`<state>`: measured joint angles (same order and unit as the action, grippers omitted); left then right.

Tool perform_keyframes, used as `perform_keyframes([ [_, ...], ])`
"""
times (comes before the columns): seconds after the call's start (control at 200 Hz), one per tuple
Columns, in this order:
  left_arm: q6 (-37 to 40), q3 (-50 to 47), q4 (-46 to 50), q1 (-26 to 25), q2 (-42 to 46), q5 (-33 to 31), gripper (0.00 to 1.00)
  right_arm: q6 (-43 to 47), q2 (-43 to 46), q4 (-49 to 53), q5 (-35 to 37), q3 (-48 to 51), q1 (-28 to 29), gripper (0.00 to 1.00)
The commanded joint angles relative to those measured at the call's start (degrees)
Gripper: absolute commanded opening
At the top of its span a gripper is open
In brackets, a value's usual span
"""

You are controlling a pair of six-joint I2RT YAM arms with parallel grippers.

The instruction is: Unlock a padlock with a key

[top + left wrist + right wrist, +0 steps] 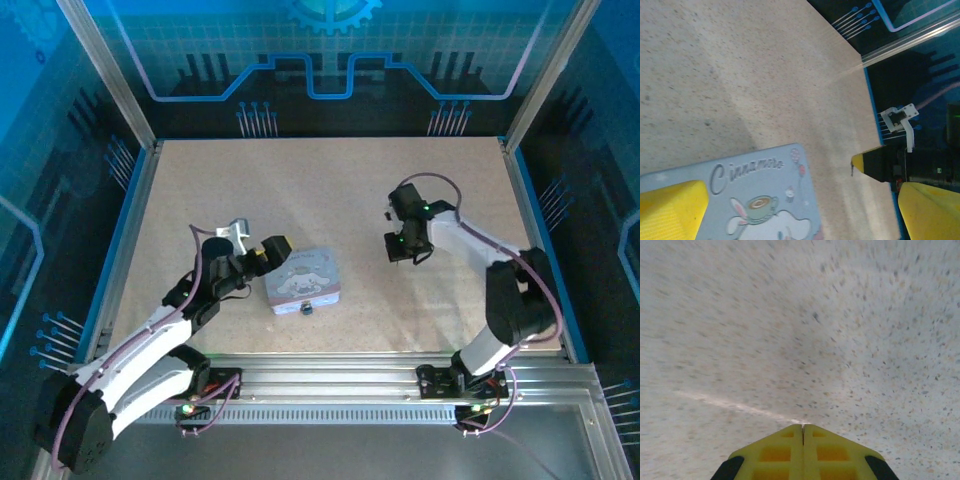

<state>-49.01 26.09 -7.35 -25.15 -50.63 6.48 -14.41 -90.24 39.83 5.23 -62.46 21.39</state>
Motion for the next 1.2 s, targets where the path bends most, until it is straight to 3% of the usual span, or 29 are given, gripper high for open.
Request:
perform_keyframes([
  [0.0, -8.7, 3.1, -4.8, -1.1, -1.2, 4.3, 0.99, -2.2, 6.1, -7.4, -6.2, 2.9, 0.9, 0.0],
  [0.235, -26.4, 4.8, -8.5, -4.9, -4.4, 2.2, 0.99, -8.3, 18.3, -25.2, -12.0, 10.7, 4.6, 0.0],
  [0.42, -42.5, 2.7, -16.5, -9.0, -6.3, -3.8, 0.99, -10.4, 24.4, -39.7, -6.0, 17.3, 11.3, 0.0],
  [0.68, -60.4, 1.0, -23.2, -14.6, -9.3, -12.6, 0.93, -11.3, 25.7, -54.9, 1.2, 22.3, 19.0, 0.0],
  [0.91, -67.8, 1.1, -29.8, -18.8, -14.2, -17.3, 0.86, -10.3, 23.6, -62.7, 4.6, 23.1, 24.5, 0.0],
  [1.191, -71.2, -0.2, -37.6, -20.4, -17.8, -21.7, 0.72, -9.5, 21.0, -64.2, 5.3, 22.9, 28.1, 0.0],
])
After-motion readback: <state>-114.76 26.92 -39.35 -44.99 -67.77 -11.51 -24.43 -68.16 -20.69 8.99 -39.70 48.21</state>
